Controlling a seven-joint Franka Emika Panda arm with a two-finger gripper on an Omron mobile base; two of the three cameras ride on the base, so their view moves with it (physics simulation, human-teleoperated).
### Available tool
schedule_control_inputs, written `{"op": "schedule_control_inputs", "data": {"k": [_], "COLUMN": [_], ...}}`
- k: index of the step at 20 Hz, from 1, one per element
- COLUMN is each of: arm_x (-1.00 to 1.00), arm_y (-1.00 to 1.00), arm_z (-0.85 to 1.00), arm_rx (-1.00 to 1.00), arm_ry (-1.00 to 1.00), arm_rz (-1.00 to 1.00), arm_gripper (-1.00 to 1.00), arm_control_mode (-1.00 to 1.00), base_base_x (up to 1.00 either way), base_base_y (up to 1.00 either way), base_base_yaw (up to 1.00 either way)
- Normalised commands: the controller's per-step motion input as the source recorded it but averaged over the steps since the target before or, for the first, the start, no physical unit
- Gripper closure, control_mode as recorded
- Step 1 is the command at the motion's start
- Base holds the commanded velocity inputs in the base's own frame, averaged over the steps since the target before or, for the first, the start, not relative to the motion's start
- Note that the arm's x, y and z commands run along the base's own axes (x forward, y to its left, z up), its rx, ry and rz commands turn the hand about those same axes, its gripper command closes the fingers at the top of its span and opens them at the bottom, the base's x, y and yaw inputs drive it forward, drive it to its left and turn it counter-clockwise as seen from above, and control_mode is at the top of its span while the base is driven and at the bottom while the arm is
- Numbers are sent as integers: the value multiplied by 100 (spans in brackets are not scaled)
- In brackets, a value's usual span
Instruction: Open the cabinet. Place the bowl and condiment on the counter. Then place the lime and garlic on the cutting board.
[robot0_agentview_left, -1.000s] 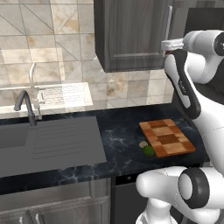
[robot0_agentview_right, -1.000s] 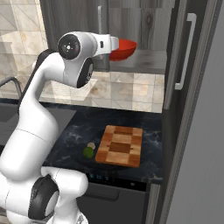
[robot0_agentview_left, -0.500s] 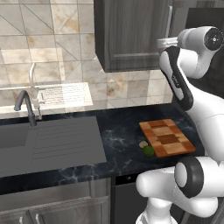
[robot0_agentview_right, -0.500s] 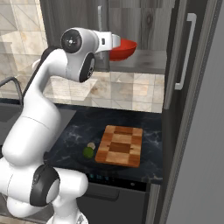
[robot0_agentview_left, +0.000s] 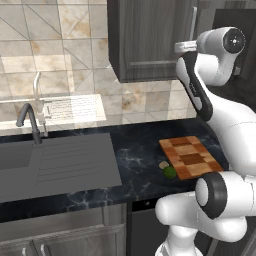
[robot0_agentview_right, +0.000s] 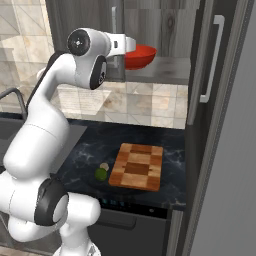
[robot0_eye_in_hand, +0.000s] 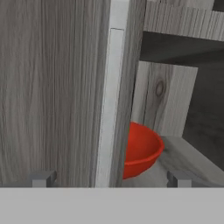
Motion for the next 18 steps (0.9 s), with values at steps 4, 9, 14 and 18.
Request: {"op": "schedule_control_inputs", "data": {"k": [4,9,14,18], "arm_x": [11,8,11,12], "arm_y": [1,0,0,0], "arm_z": [0,0,0,0], "arm_rx": [0,0,0,0], "arm_ry": [0,0,0,0], "arm_rz": [0,0,0,0], "arm_gripper": [-100,-100,-100,-100], "arm_control_mode": [-100,-100,-100,-100], "base_base_x": [0,0,0,0], "base_base_y": [0,0,0,0], "base_base_yaw": [0,0,0,0]}}
